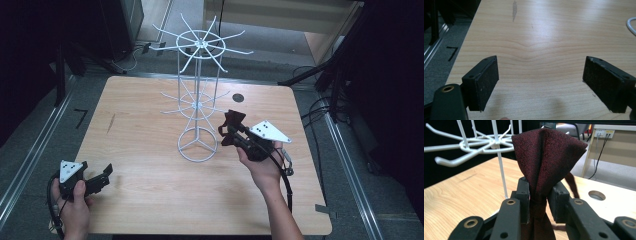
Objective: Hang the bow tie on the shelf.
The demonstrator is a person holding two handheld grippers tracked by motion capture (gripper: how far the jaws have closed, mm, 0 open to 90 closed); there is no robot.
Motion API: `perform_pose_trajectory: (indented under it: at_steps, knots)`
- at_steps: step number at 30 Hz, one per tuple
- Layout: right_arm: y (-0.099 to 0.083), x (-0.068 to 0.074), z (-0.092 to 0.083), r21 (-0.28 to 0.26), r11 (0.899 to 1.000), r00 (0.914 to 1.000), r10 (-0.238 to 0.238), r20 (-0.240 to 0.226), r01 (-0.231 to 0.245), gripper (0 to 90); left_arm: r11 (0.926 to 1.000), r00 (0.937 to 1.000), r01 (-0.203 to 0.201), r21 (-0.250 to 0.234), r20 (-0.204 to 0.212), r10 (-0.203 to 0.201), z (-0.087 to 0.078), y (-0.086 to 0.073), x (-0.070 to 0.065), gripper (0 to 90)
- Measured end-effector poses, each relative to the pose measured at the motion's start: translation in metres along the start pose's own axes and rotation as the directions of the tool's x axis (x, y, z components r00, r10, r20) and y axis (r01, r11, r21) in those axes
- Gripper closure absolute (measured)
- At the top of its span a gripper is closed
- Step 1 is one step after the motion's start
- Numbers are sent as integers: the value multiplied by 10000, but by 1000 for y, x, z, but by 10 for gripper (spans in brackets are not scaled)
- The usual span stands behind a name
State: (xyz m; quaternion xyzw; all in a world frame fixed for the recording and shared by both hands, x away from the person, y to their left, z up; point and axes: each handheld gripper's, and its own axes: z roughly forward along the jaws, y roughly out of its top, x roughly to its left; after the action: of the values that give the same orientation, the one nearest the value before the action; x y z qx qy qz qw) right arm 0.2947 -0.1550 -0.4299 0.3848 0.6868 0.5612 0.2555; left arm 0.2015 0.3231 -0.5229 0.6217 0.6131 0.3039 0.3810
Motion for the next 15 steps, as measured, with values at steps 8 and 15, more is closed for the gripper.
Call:
perform_pose_trajectory:
  at_steps: [8, 15]
  knots:
    - [-6, 6, 1, 43, 9973, 9971, -740, 172, 739, 736, 10000, 10000, -16, 12, 13, 16, 0, 0, 0, 141]
    - [-14, 15, 10, 225, 9891, 9891, -1461, 200, 1457, 733, 10000, 10000, -11, -37, -1, 11, 0, 0, 0, 141]
